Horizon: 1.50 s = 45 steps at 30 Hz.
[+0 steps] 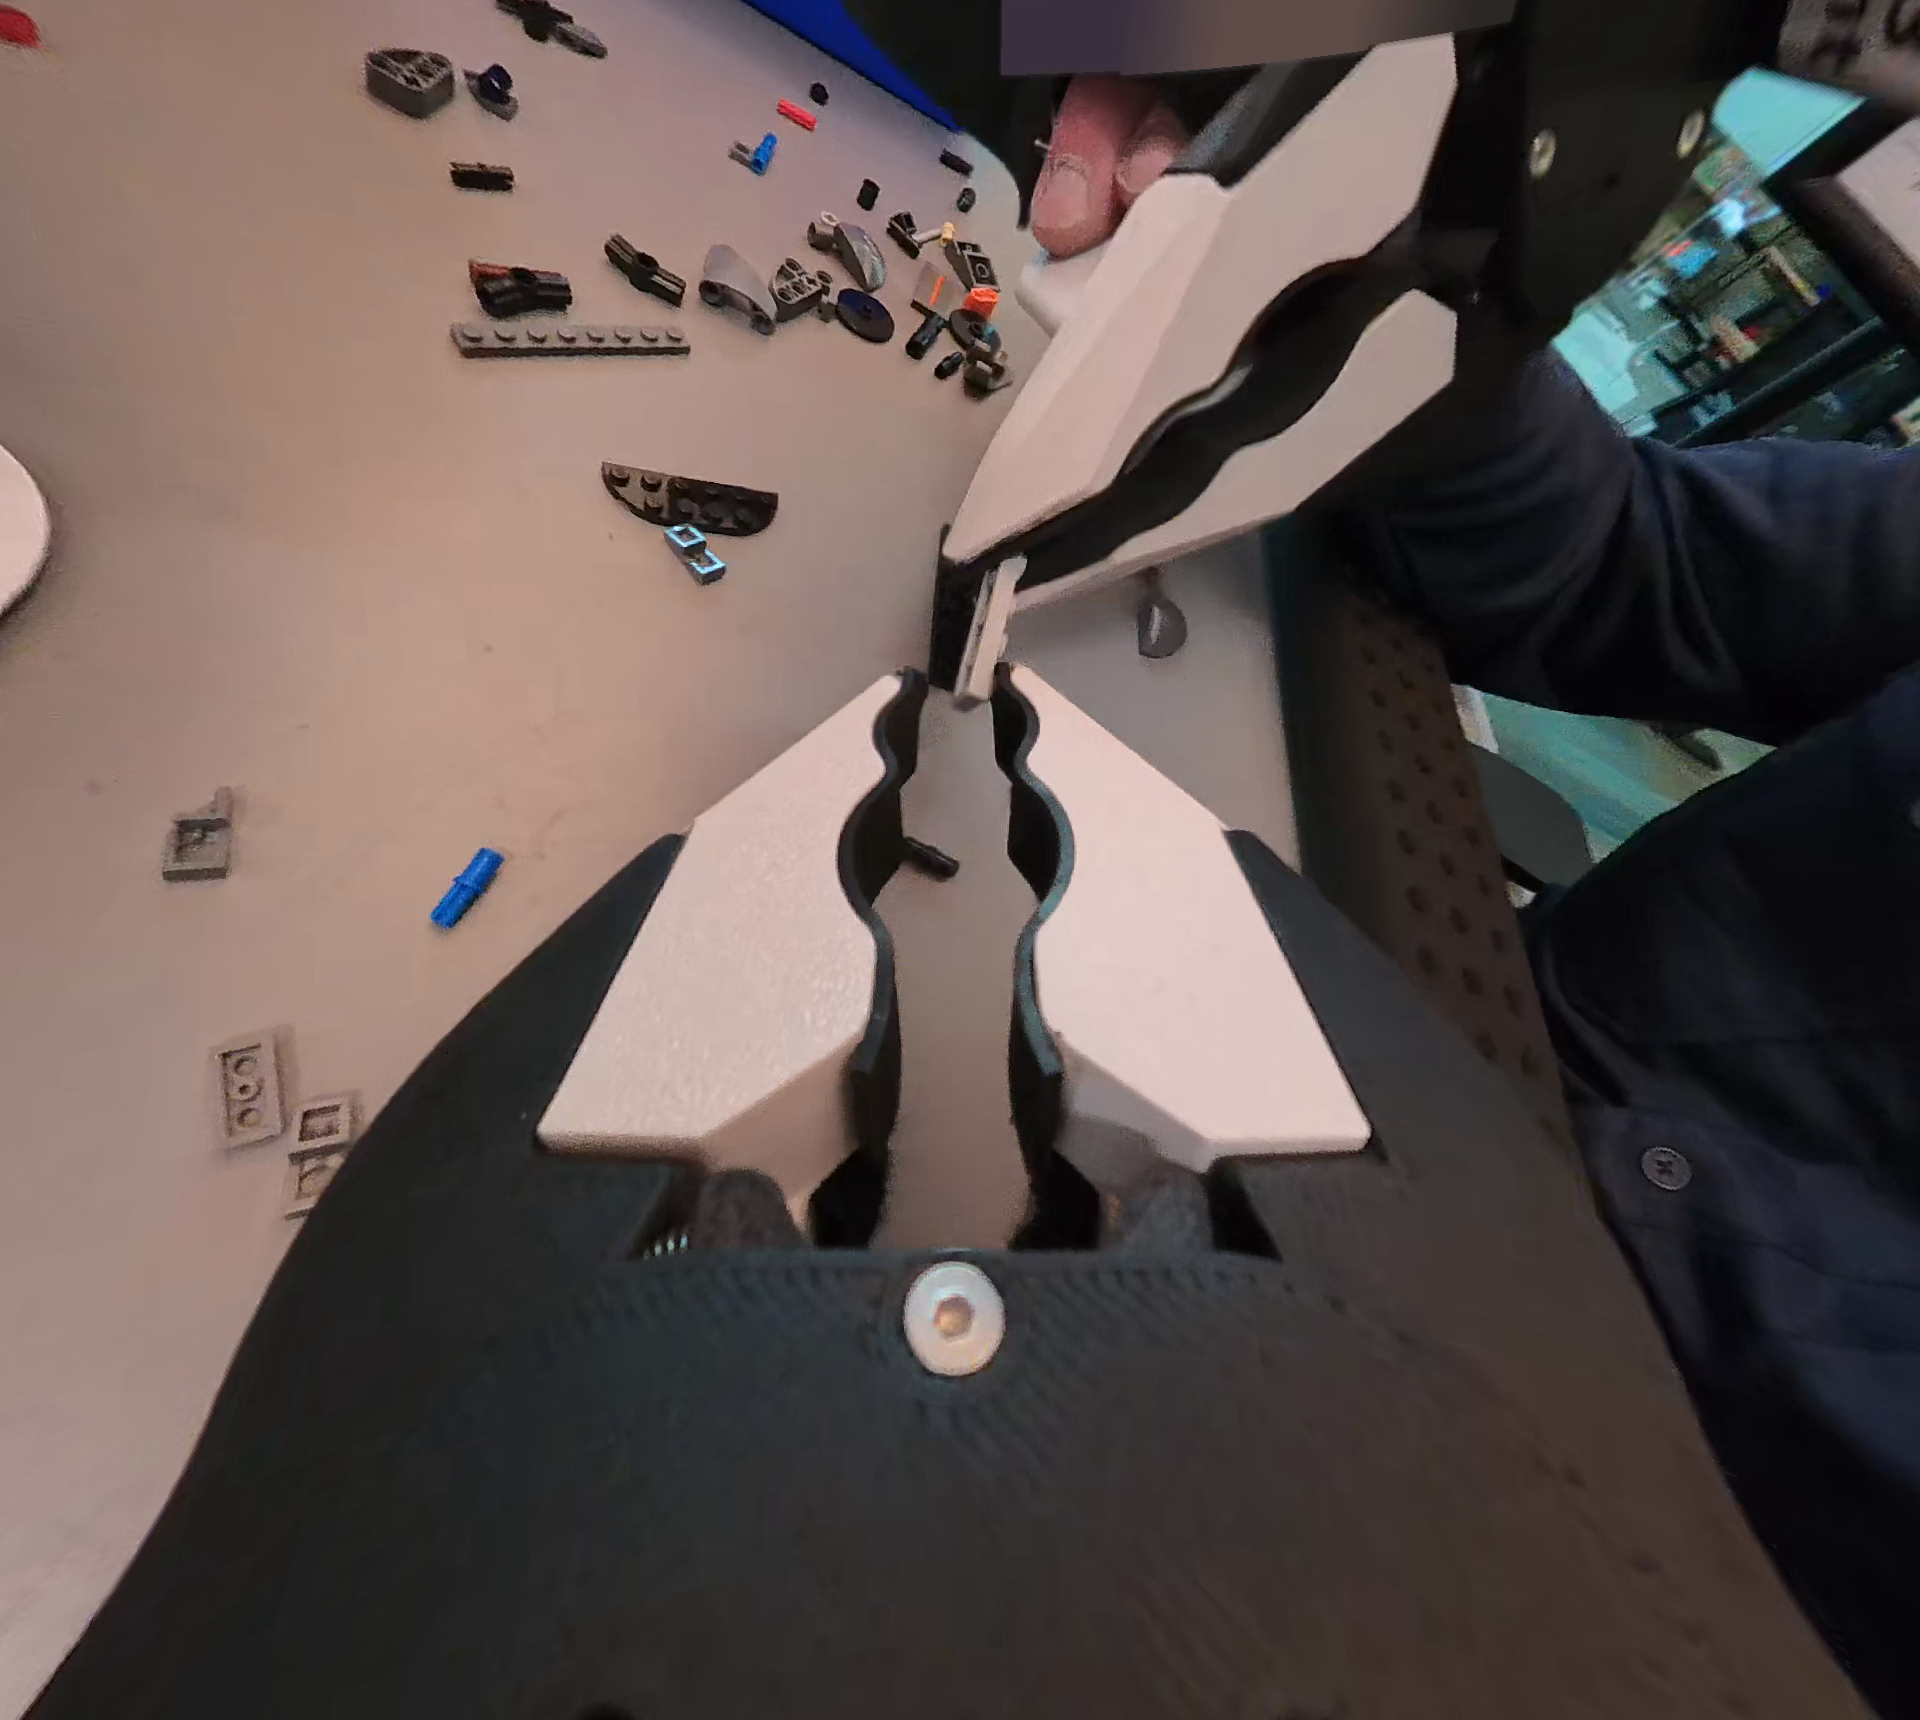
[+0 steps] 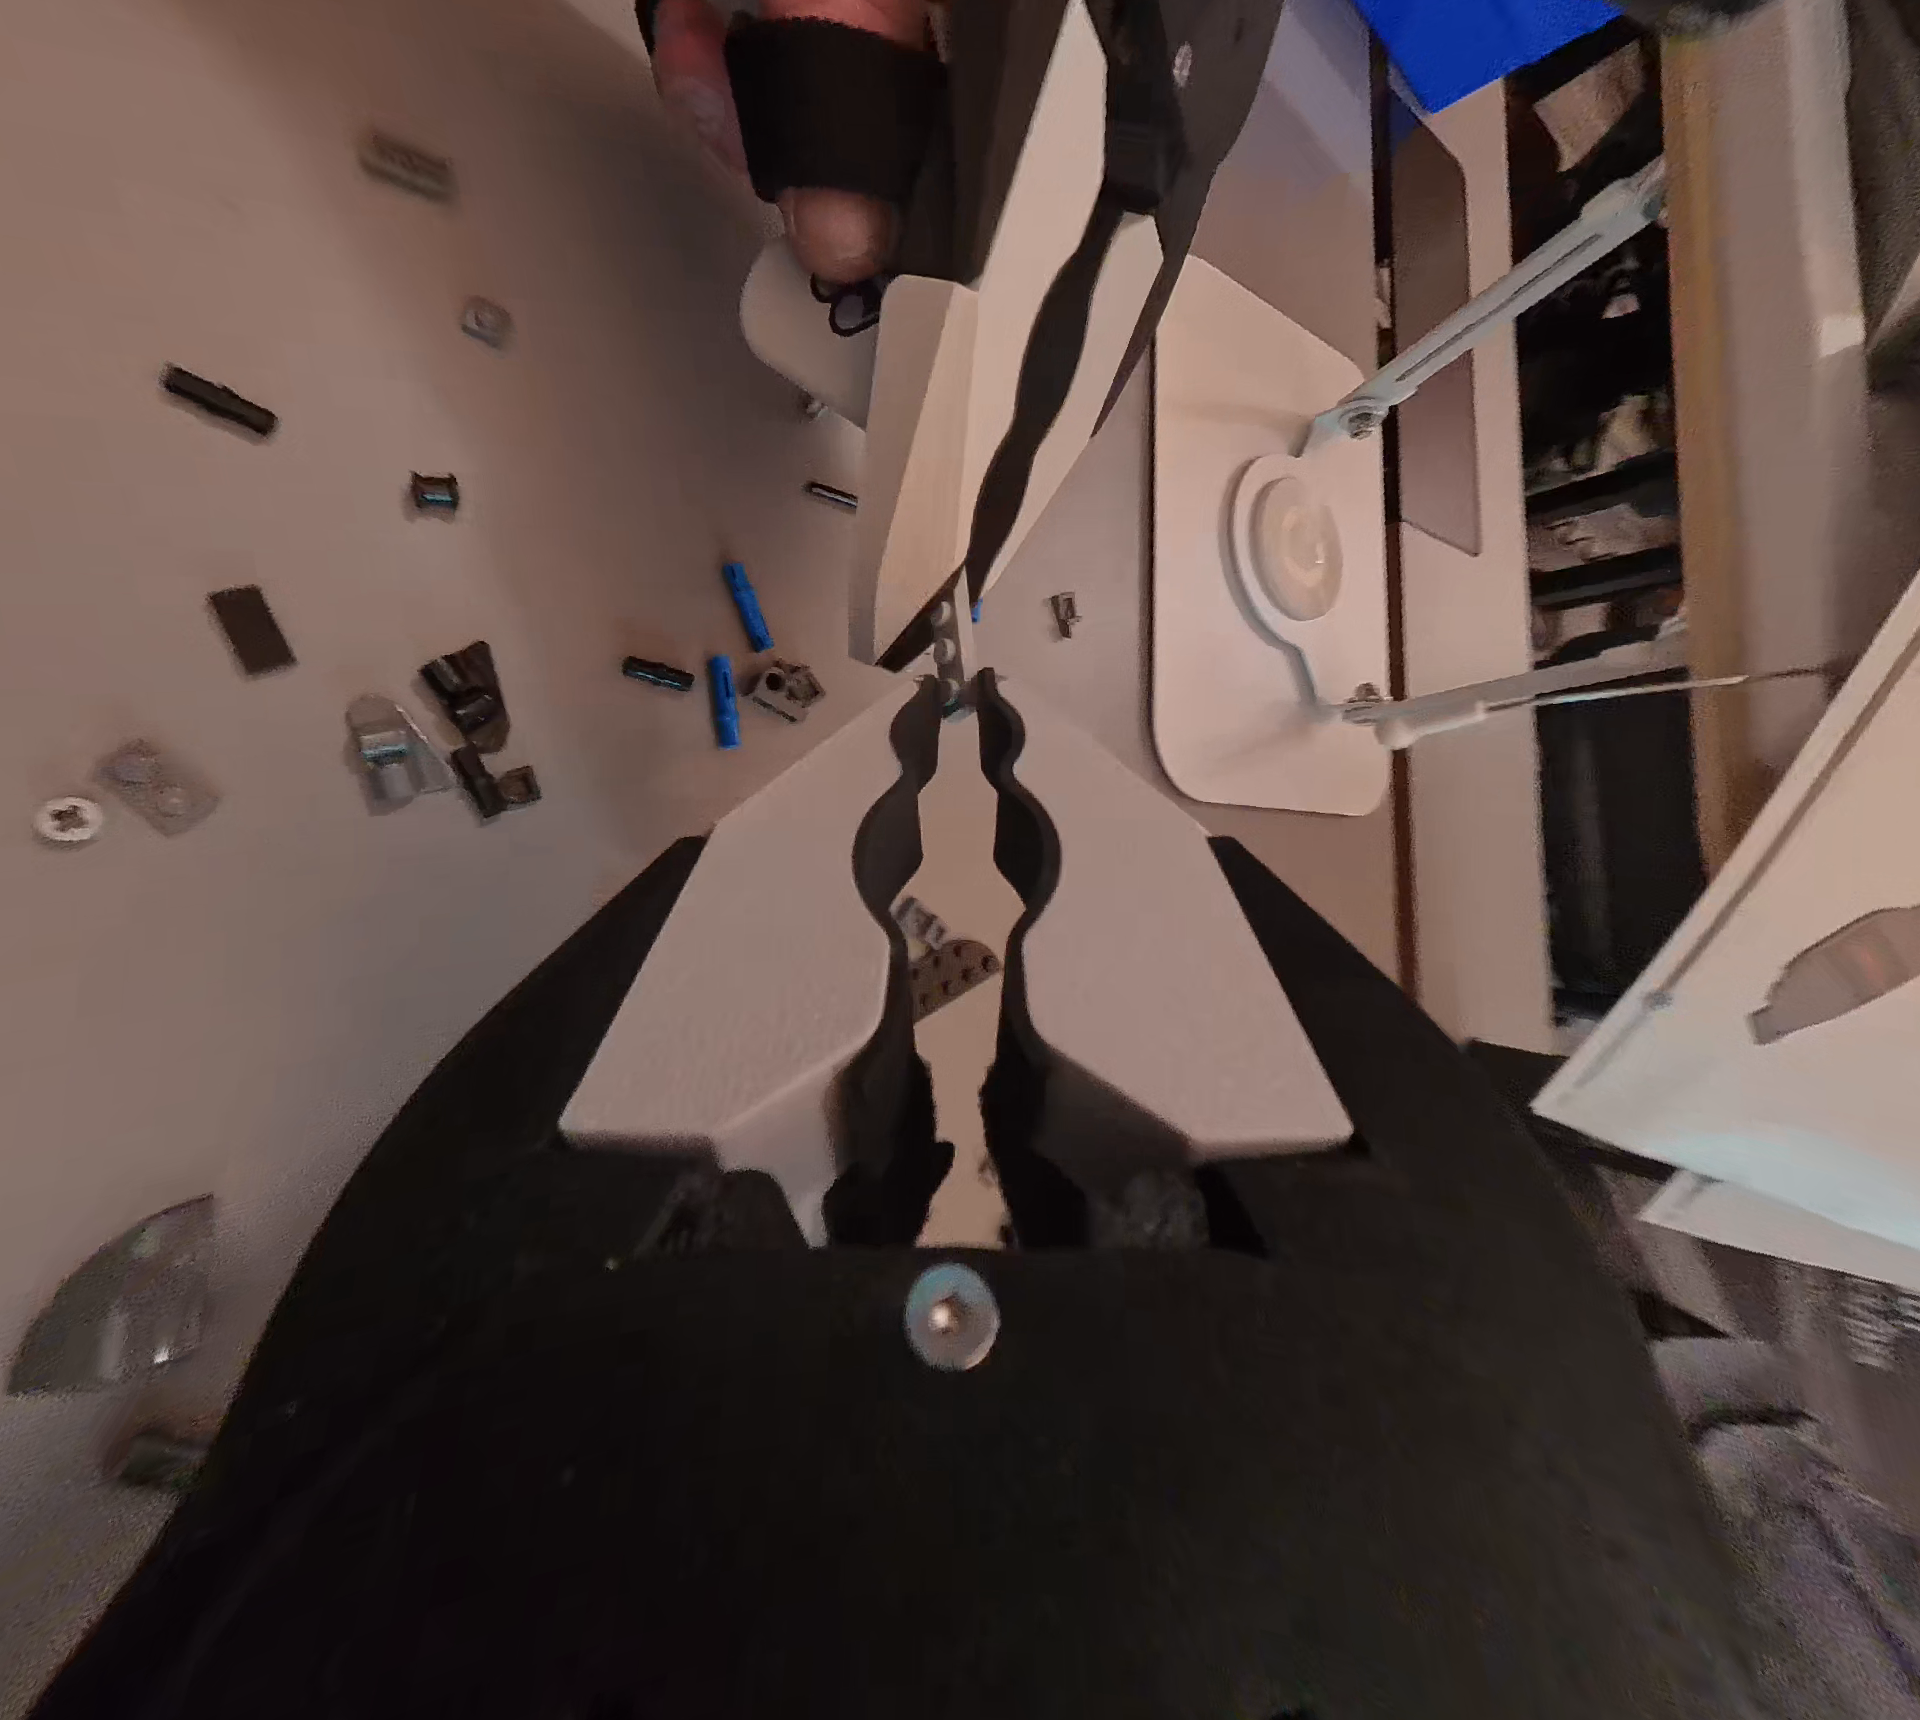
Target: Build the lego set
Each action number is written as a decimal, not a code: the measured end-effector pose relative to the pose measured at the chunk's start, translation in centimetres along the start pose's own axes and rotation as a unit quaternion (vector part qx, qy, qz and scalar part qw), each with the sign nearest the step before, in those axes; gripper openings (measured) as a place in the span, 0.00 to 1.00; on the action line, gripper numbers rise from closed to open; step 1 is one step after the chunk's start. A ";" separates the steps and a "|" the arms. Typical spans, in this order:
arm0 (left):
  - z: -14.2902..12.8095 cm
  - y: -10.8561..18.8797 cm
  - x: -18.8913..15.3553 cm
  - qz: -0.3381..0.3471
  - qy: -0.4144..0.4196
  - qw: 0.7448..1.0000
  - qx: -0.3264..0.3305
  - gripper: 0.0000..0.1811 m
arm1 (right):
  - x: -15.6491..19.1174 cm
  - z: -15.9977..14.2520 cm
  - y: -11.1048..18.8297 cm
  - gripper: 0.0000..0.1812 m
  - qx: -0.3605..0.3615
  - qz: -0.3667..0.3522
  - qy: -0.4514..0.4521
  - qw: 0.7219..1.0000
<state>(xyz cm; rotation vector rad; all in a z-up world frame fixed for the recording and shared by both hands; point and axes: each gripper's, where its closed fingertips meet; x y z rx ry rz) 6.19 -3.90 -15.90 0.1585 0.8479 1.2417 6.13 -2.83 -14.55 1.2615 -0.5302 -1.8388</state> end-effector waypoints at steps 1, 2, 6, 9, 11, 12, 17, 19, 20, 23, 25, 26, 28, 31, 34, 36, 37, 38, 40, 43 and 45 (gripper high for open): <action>0.1 0.1 0.0 0.005 -0.007 1.000 -0.003 0.07 | 0.0 -0.2 0.1 0.03 -0.006 0.015 -0.017 1.000; 0.3 0.2 -0.1 0.008 -0.013 1.000 -0.008 0.07 | 0.1 -0.4 0.2 0.03 -0.011 0.028 -0.032 0.999; 0.8 0.3 -0.5 0.008 -0.031 0.999 -0.022 0.02 | 0.2 -1.1 0.2 0.03 -0.018 0.065 -0.075 0.995; 0.9 0.3 -0.7 0.005 -0.034 0.999 -0.024 0.01 | 0.2 -1.1 0.2 0.03 -0.030 0.076 -0.088 0.993; 1.4 0.6 -1.3 -0.028 -0.017 0.999 -0.041 0.01 | -0.4 -0.8 0.5 0.04 -0.035 0.039 -0.068 0.996; 1.6 0.7 -1.4 -0.039 -0.008 0.998 -0.048 0.01 | -0.6 -0.6 0.7 0.07 -0.034 0.019 -0.051 0.998; 1.2 0.4 -1.5 -0.068 0.020 0.997 -0.040 0.01 | -0.1 -0.4 -0.1 0.04 0.025 -0.042 0.032 0.998; 1.1 0.4 -1.4 -0.076 0.033 0.996 -0.042 0.01 | -0.1 -0.5 -0.3 0.03 0.033 -0.046 0.039 0.998; 1.2 0.5 -1.4 -0.080 0.035 0.995 -0.045 0.01 | -0.1 -0.5 -0.3 0.03 0.030 -0.043 0.034 0.998; 1.5 0.5 -1.3 -0.071 0.029 0.996 -0.053 0.01 | -0.1 -0.5 -0.2 0.03 0.019 -0.033 0.018 0.999; 1.6 0.4 -1.2 -0.060 0.021 0.996 -0.054 0.02 | -0.1 -0.6 -0.1 0.03 0.016 -0.028 0.011 0.999; 1.6 0.4 -1.3 -0.062 0.020 0.996 -0.055 0.02 | -0.1 -0.7 0.0 0.03 0.013 -0.026 0.009 1.000; 1.7 0.4 -1.5 -0.069 0.021 0.996 -0.056 0.01 | -0.1 -0.7 0.1 0.03 0.008 -0.027 0.007 1.000; 1.8 0.5 -1.6 -0.077 0.027 0.995 -0.058 0.01 | -0.2 -0.4 0.4 0.04 -0.003 -0.035 0.005 0.999; 1.5 0.4 -1.3 -0.078 0.037 0.995 -0.052 0.01 | -0.1 -0.3 0.4 0.04 -0.003 -0.036 0.008 0.999; 1.4 0.3 -1.2 -0.074 0.040 0.995 -0.046 0.01 | 0.0 -0.5 0.2 0.04 0.004 -0.036 0.013 0.999; 1.3 0.3 -1.2 -0.073 0.041 0.996 -0.044 0.01 | 0.1 -0.5 0.1 0.04 0.007 -0.036 0.013 0.999; 1.3 0.3 -1.1 -0.073 0.045 0.995 -0.042 0.01 | 0.1 -0.6 0.0 0.04 0.008 -0.036 0.013 0.999; 1.2 0.2 -1.1 -0.074 0.049 0.995 -0.043 0.01 | 0.1 -0.6 -0.1 0.04 0.009 -0.034 0.011 0.999; 1.2 0.2 -1.0 -0.073 0.053 0.995 -0.041 0.01 | 0.2 -0.5 -0.1 0.04 0.004 -0.027 0.005 1.000; 1.2 0.0 -1.1 -0.074 0.054 0.995 -0.038 0.01 | 0.3 -0.6 -0.1 0.04 0.005 -0.027 0.005 1.000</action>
Point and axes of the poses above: each gripper's, where its closed fingertips meet, y back along the fingers, z out of its top, x = y × z across the jaws, and after that the axes turned 10 degrees about x, right-handed
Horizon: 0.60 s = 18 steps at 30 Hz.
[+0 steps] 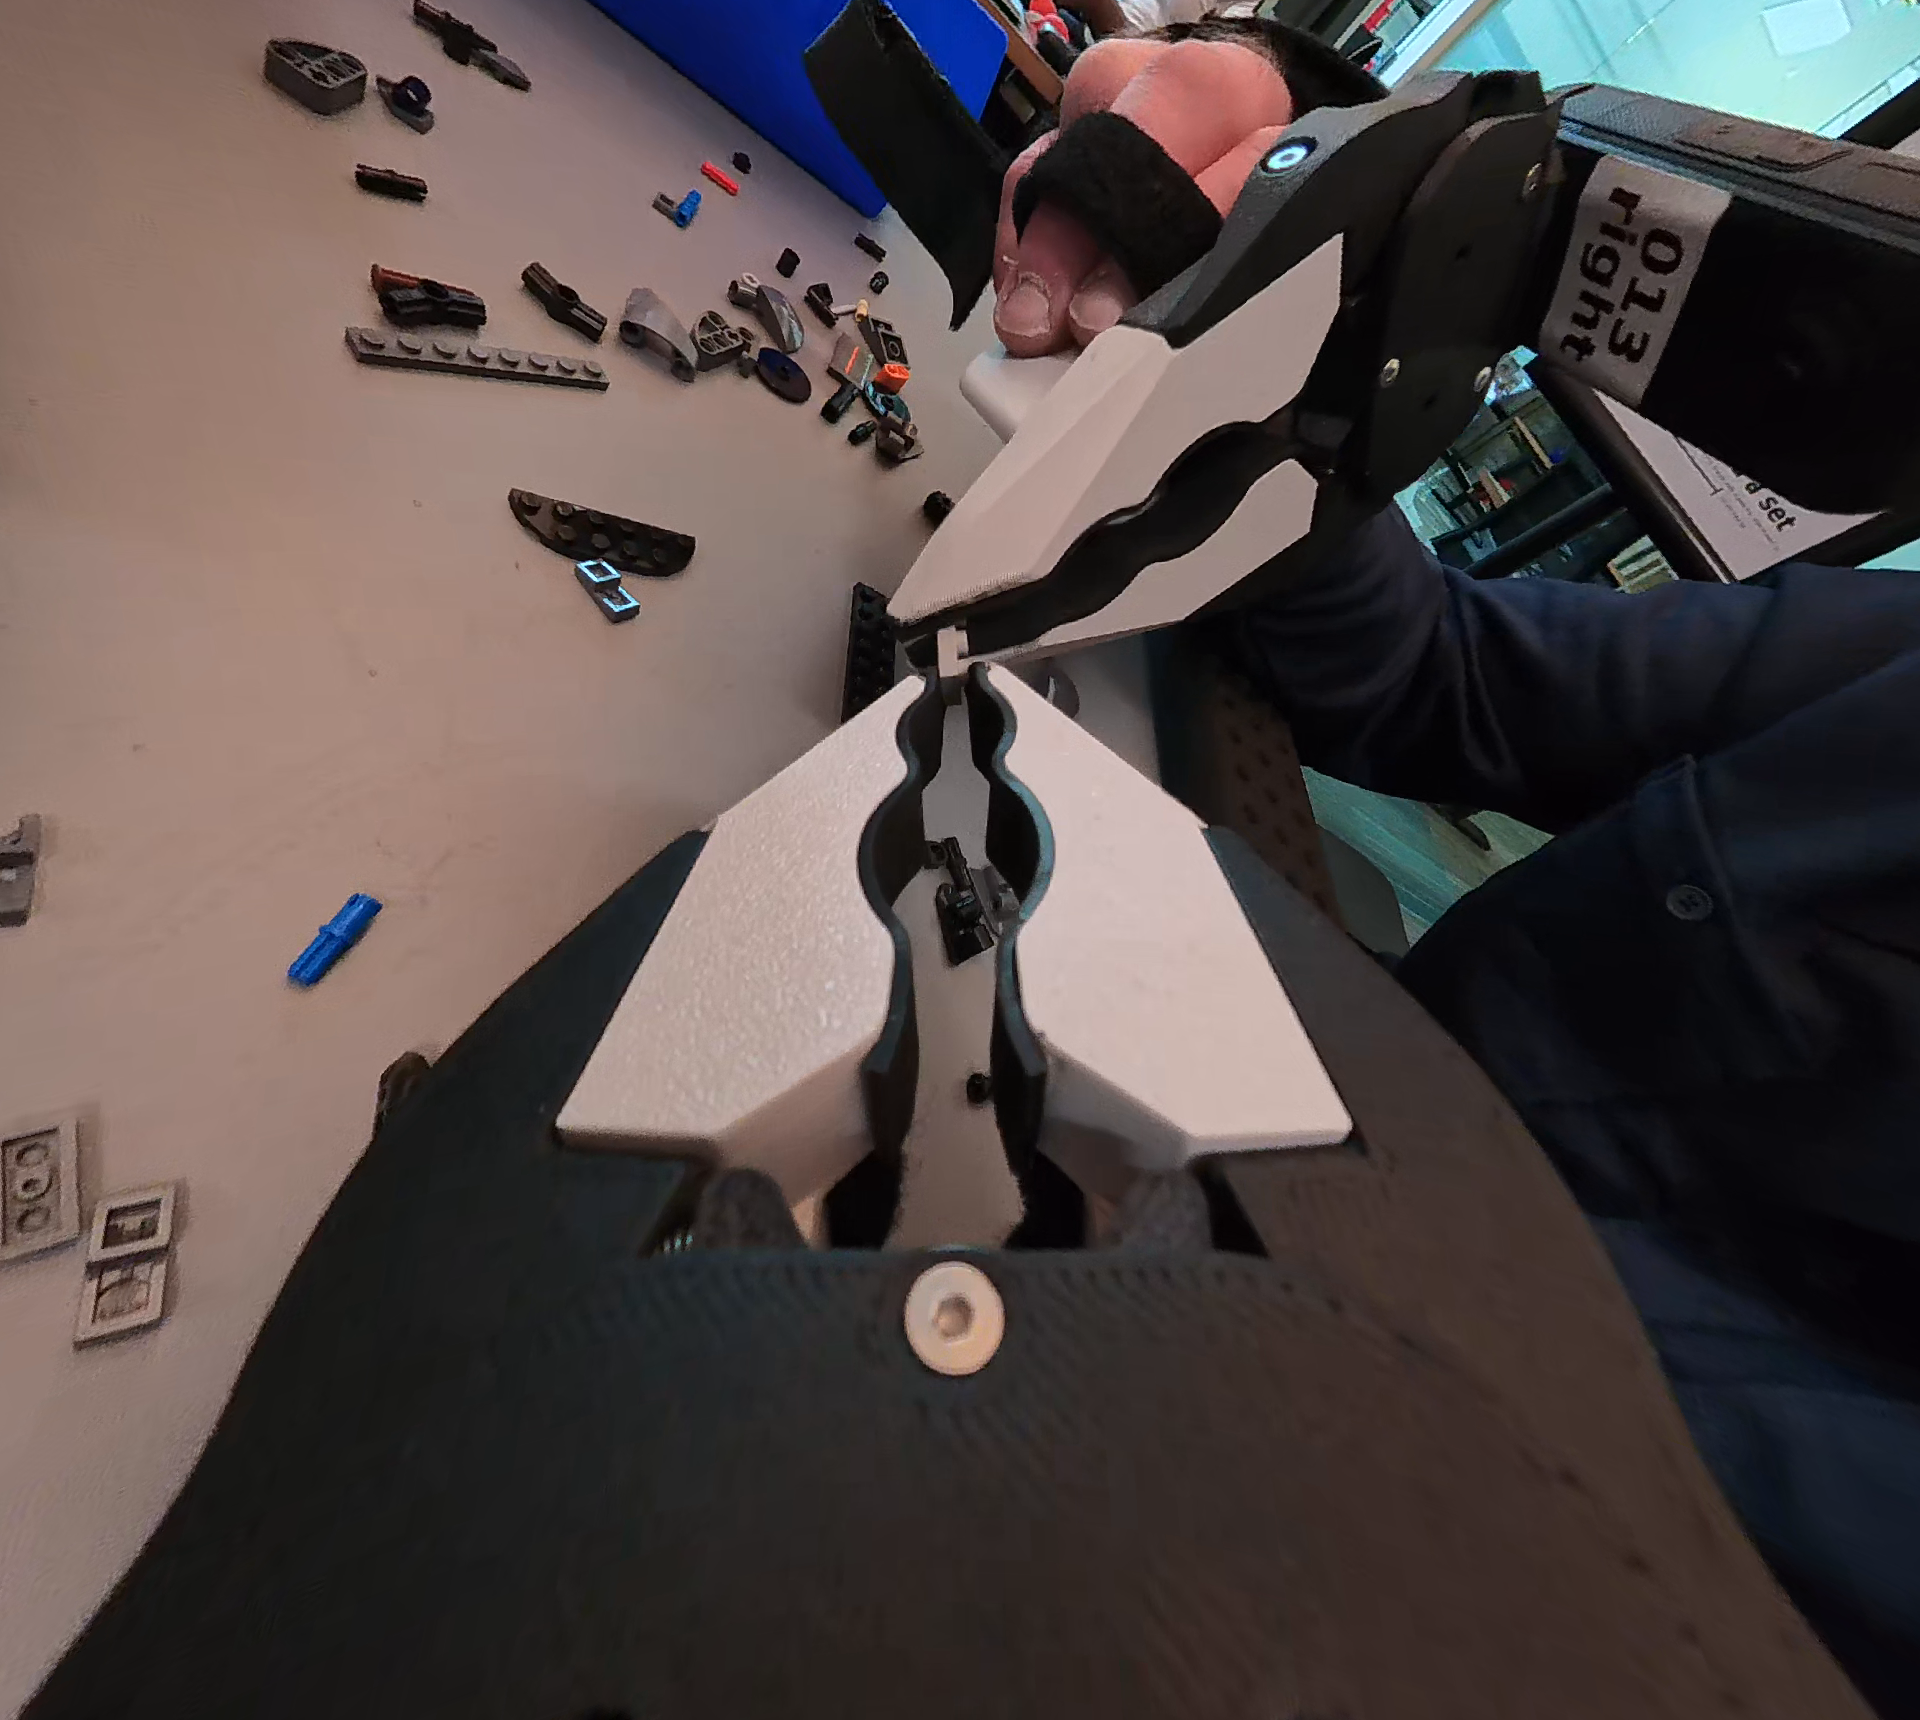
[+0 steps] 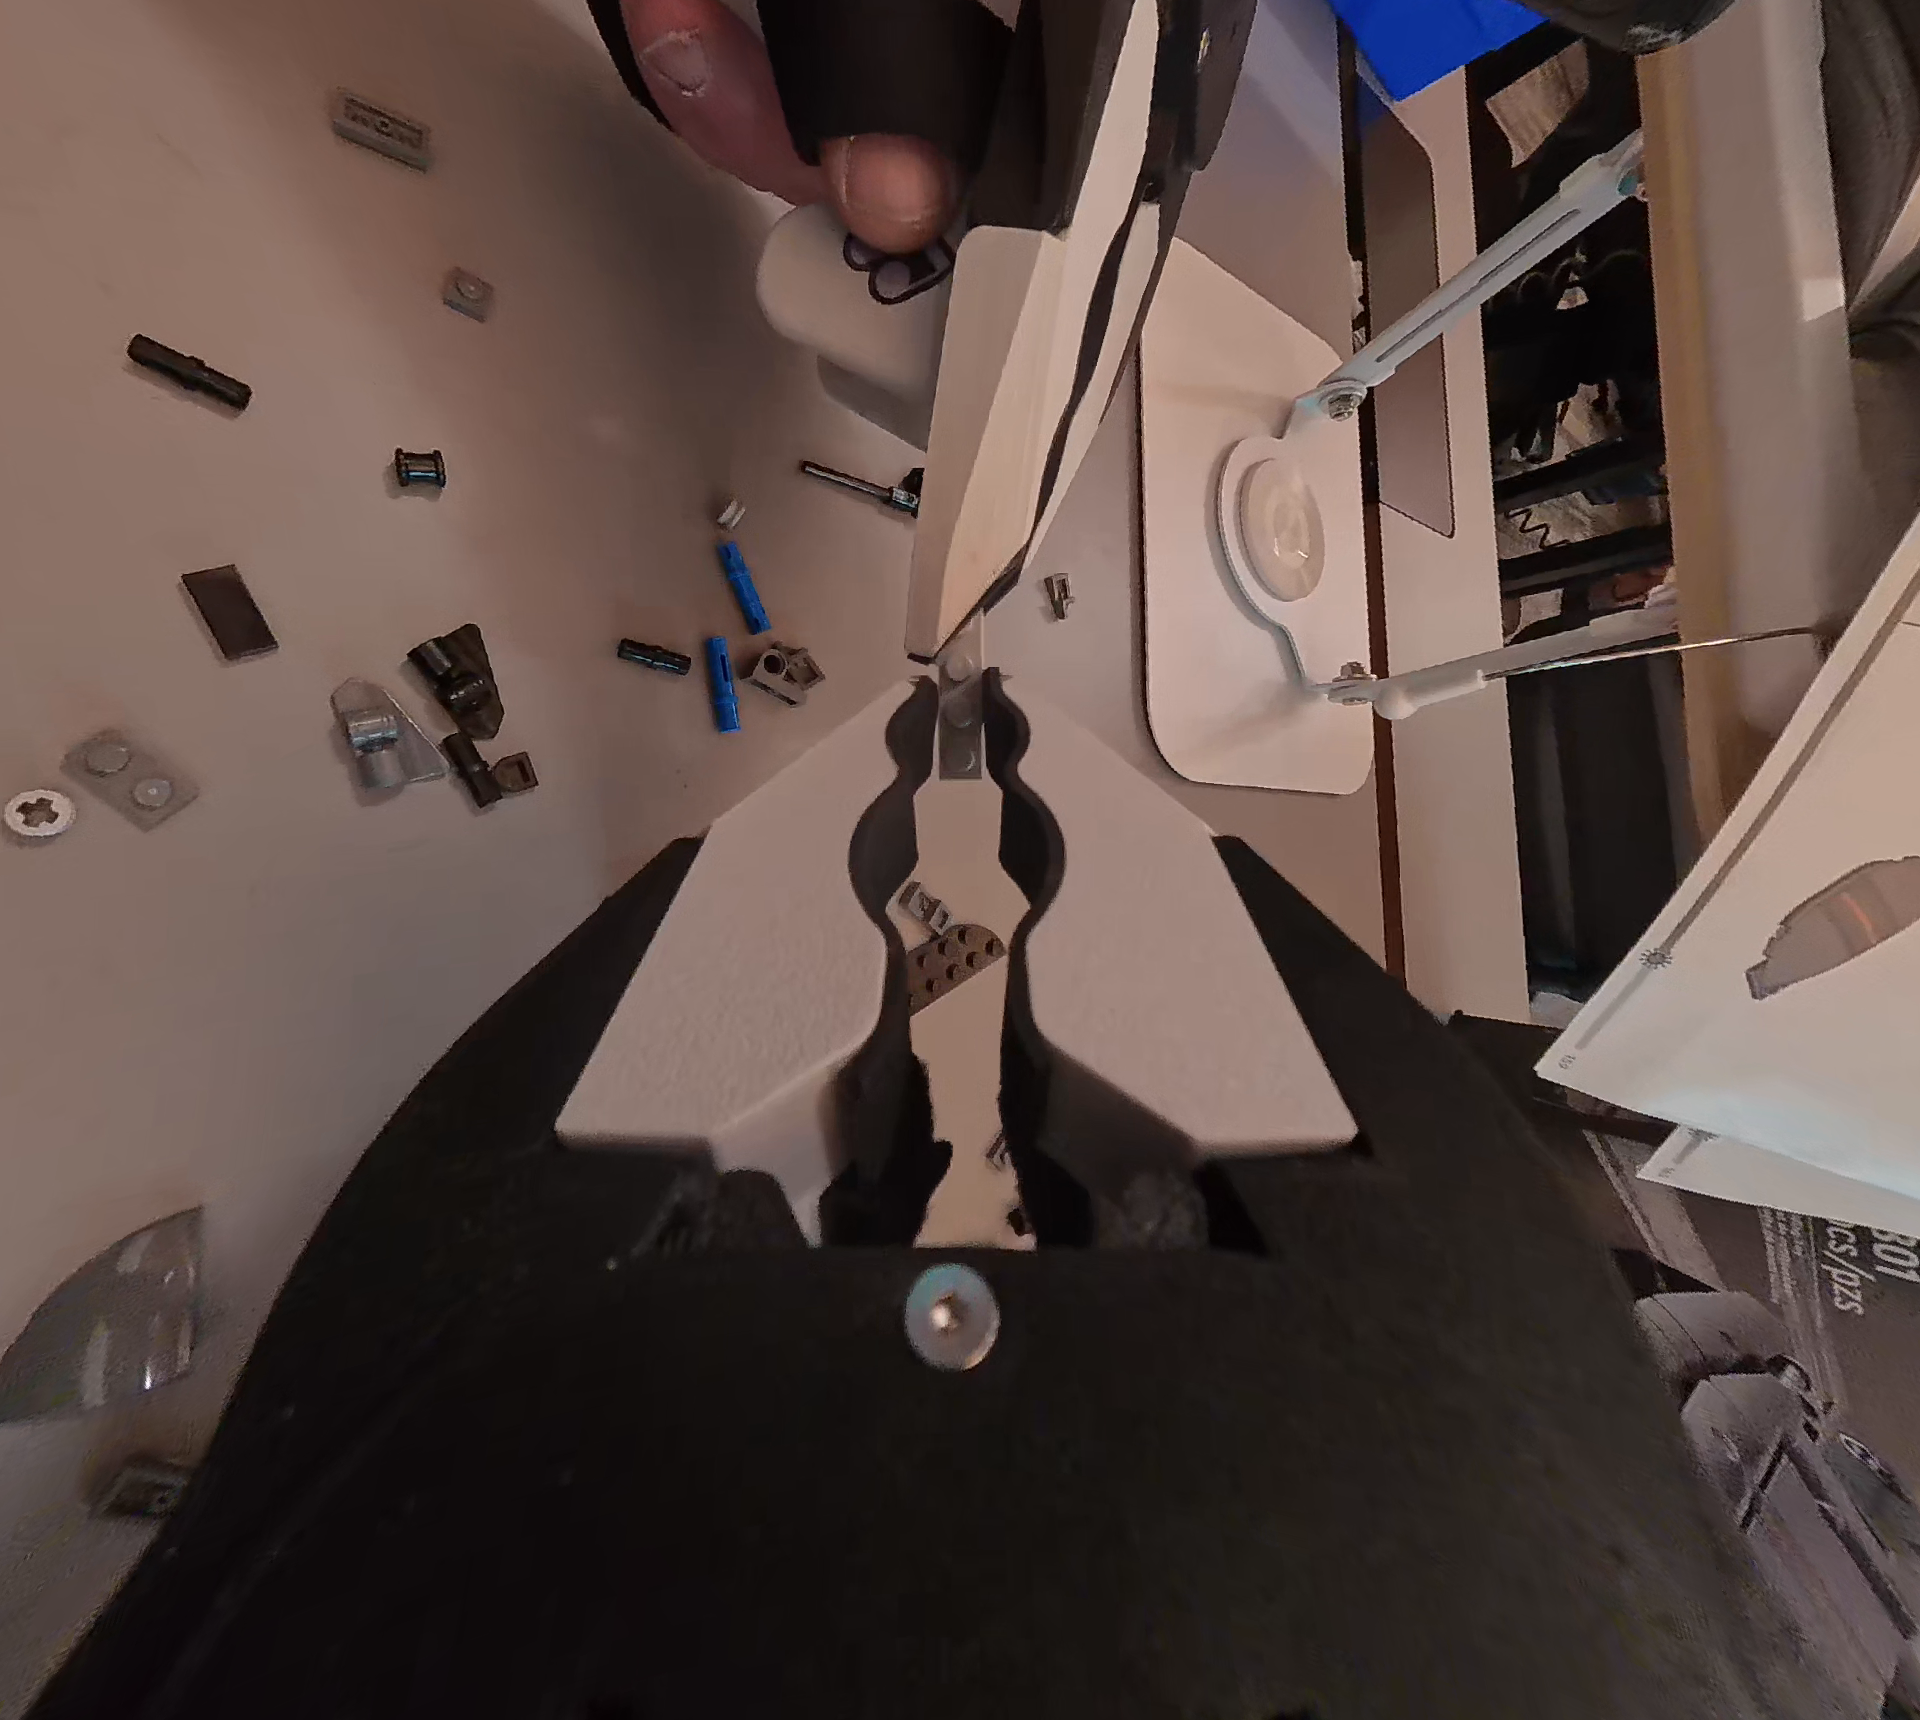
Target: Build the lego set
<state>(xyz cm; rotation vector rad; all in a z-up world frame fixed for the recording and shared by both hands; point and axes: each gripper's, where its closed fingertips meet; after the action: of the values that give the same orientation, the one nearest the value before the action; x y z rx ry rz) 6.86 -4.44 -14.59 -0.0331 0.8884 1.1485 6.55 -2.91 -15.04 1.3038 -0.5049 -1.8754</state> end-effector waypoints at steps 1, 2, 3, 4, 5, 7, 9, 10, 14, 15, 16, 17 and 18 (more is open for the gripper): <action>0.0 -0.1 0.0 0.000 0.000 1.000 0.001 0.01 | 0.1 0.0 0.0 0.03 0.001 0.001 0.001 1.000; 0.0 -0.2 0.0 0.000 0.001 1.000 0.000 0.01 | 0.1 -0.1 0.0 0.03 0.002 0.003 0.000 1.000; 0.0 -0.3 0.0 0.001 -0.001 1.000 0.002 0.01 | 0.2 -0.2 0.1 0.03 0.003 0.006 -0.002 1.000; -0.1 -0.5 0.0 0.006 -0.004 1.000 0.005 0.01 | 0.3 -0.3 0.1 0.03 0.005 0.013 -0.007 1.000; 0.0 -0.7 0.0 0.008 -0.005 1.000 0.005 0.01 | 0.5 -0.5 0.2 0.04 0.006 0.021 -0.012 1.000; 0.1 -1.2 0.0 0.014 -0.011 1.000 0.004 0.03 | 1.0 -1.1 0.5 0.03 0.009 0.048 -0.029 0.998; 0.1 -1.4 0.6 0.031 -0.011 0.999 0.005 0.07 | 1.6 -2.4 0.6 0.03 0.025 0.076 -0.049 0.996; 0.1 -1.4 0.9 0.040 -0.012 0.999 0.008 0.07 | 2.1 -3.2 0.7 0.03 0.032 0.091 -0.057 0.994; -0.5 -2.1 1.7 0.074 -0.025 0.996 0.032 0.07 | 4.6 -5.9 1.0 0.03 0.070 0.171 -0.098 0.978; -0.7 -2.5 1.9 0.086 -0.031 0.995 0.043 0.07 | 5.1 -6.4 1.0 0.03 0.079 0.190 -0.106 0.973; -0.8 -2.8 2.0 0.096 -0.038 0.993 0.052 0.07 | 5.6 -6.9 1.0 0.03 0.090 0.203 -0.113 0.969; -0.9 -3.2 2.0 0.101 -0.044 0.992 0.060 0.07 | 5.8 -7.4 0.9 0.03 0.103 0.207 -0.115 0.966; -1.1 -3.6 2.1 0.108 -0.048 0.990 0.070 0.07 | 5.9 -7.7 1.0 0.03 0.109 0.209 -0.115 0.965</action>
<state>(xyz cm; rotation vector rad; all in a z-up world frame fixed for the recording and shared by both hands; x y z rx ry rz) 9.34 -4.96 -18.07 0.2375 0.8997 1.2746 12.97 -7.29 -20.98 1.0148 -1.0484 -1.6500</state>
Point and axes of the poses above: each gripper's, where its closed fingertips meet, y back along the fingers, z out of its top, x = y × z across the jaws, and after that the axes turned 10 degrees about x, right-handed
